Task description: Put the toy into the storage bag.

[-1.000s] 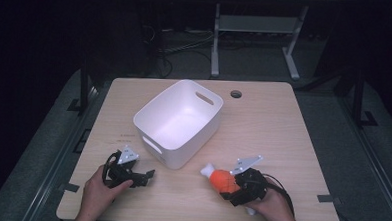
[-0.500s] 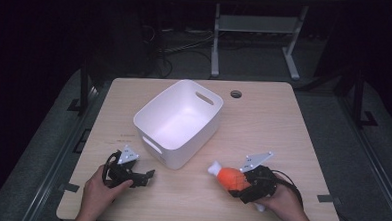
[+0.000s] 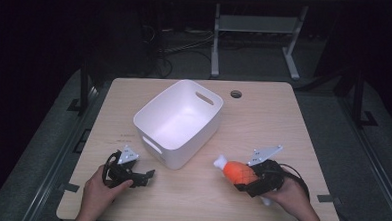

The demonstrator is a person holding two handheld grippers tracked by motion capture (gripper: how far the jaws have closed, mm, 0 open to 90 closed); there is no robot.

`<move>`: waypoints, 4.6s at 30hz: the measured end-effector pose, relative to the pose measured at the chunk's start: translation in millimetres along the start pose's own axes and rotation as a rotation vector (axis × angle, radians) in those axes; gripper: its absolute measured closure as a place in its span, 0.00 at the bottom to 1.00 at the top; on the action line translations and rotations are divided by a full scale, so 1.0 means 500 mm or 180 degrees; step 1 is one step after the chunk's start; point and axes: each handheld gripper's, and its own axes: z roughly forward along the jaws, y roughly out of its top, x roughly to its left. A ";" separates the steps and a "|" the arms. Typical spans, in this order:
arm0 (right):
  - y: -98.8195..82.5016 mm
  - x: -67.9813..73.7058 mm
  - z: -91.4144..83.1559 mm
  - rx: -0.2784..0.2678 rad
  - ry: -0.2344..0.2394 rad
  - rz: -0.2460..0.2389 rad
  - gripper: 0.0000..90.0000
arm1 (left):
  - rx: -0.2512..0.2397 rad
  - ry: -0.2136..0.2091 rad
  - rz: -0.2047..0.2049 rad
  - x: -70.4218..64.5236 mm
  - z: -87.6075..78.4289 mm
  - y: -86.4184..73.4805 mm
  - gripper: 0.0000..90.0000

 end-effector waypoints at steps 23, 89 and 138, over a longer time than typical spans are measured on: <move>0.046 -0.027 -0.038 -0.0187 0.0085 -0.0112 0.29 | -0.0006 -0.0001 -0.0006 0.000 0.000 0.000 0.14; 0.383 -0.032 -0.043 -0.0403 0.0165 -0.0542 0.29 | 0.0001 -0.0008 -0.0015 0.000 0.000 0.000 0.14; 0.557 0.008 0.145 0.0046 0.0317 -0.1000 0.28 | -0.0004 -0.0003 -0.0017 0.000 0.000 0.000 0.14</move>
